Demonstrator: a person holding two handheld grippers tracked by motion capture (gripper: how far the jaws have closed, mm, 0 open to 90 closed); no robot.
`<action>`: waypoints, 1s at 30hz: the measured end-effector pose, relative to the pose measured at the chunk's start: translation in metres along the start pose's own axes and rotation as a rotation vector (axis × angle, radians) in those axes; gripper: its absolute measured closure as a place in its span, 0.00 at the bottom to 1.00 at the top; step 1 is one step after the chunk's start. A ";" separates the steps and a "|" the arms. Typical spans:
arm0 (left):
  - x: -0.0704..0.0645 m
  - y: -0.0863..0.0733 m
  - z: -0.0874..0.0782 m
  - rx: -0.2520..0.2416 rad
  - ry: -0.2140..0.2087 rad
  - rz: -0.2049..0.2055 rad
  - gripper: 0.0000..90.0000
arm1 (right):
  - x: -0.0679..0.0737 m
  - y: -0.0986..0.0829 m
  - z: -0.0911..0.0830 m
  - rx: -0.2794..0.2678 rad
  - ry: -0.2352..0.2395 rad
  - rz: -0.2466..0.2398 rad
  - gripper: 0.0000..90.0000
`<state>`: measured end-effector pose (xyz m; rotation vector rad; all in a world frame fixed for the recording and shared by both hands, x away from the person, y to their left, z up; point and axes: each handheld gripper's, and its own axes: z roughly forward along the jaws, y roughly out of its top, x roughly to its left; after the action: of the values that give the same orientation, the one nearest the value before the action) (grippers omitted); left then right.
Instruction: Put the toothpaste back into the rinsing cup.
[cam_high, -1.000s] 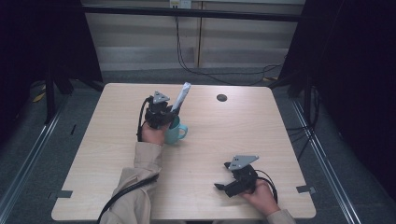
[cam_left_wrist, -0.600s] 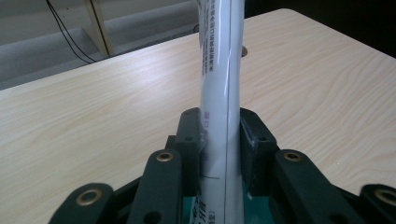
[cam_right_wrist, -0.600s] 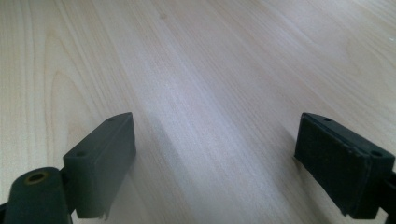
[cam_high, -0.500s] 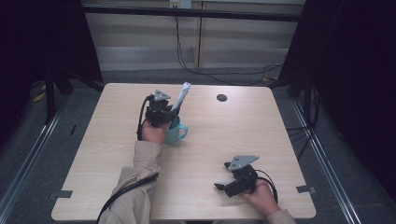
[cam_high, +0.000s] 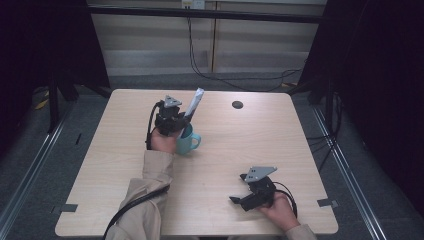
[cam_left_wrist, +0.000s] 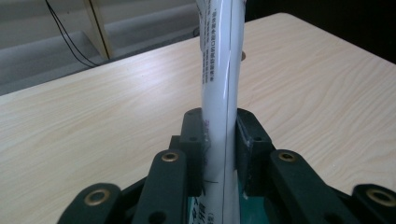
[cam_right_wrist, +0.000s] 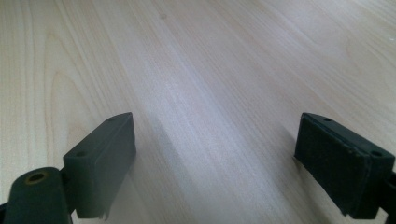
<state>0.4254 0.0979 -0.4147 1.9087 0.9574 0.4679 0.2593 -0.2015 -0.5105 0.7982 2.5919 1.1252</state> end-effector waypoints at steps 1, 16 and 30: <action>0.000 -0.001 -0.002 -0.020 0.001 -0.004 0.84 | 0.000 0.000 0.000 0.000 0.000 0.001 0.13; 0.001 -0.014 -0.008 -0.025 0.005 0.020 0.82 | 0.000 0.000 0.000 0.000 0.000 0.001 0.13; 0.005 -0.013 -0.018 0.059 0.029 0.023 0.80 | 0.000 0.000 0.000 0.000 0.000 0.003 0.13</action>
<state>0.4110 0.1159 -0.4170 1.9722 0.9790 0.4868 0.2593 -0.2014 -0.5104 0.8018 2.5912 1.1263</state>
